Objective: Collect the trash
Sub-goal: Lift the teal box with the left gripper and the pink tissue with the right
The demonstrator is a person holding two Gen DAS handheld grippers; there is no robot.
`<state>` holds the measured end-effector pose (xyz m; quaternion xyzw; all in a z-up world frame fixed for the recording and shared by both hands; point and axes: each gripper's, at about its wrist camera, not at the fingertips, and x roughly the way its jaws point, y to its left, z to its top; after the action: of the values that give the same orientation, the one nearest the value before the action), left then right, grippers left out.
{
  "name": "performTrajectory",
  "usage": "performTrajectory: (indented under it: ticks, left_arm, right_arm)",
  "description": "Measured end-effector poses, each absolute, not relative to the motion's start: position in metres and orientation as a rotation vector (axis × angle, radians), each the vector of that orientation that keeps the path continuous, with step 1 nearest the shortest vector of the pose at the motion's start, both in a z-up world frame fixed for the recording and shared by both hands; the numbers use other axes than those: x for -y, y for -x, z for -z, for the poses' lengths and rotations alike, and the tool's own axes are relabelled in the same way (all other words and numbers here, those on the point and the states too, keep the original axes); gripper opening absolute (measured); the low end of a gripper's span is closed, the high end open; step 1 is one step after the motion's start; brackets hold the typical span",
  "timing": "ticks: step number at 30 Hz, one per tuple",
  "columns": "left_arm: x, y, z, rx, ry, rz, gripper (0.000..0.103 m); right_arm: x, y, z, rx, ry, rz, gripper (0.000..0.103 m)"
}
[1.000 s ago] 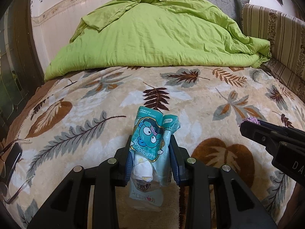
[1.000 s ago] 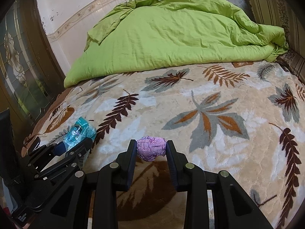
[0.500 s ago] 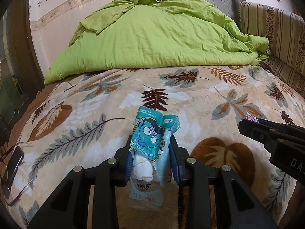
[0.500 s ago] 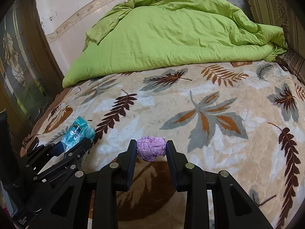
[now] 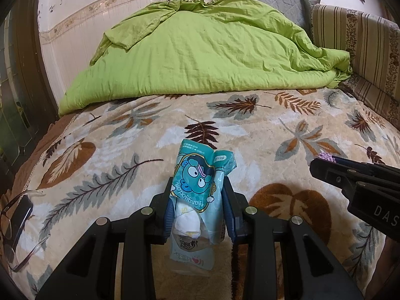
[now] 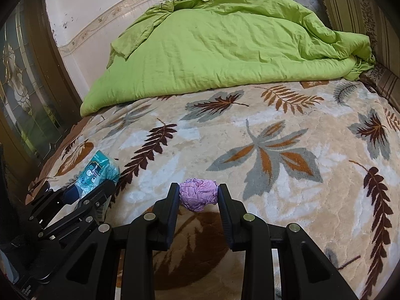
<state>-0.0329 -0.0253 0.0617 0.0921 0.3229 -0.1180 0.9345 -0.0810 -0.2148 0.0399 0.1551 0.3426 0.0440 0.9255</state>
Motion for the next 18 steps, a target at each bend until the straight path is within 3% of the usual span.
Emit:
performTrajectory:
  ticks: [18]
  left_arm:
    - [0.0263,0.0340,-0.0654,-0.668,-0.136,0.287,0.033]
  right_arm:
    - [0.2218,0.0860,-0.0461,-0.682,-0.346,-0.077,0.033]
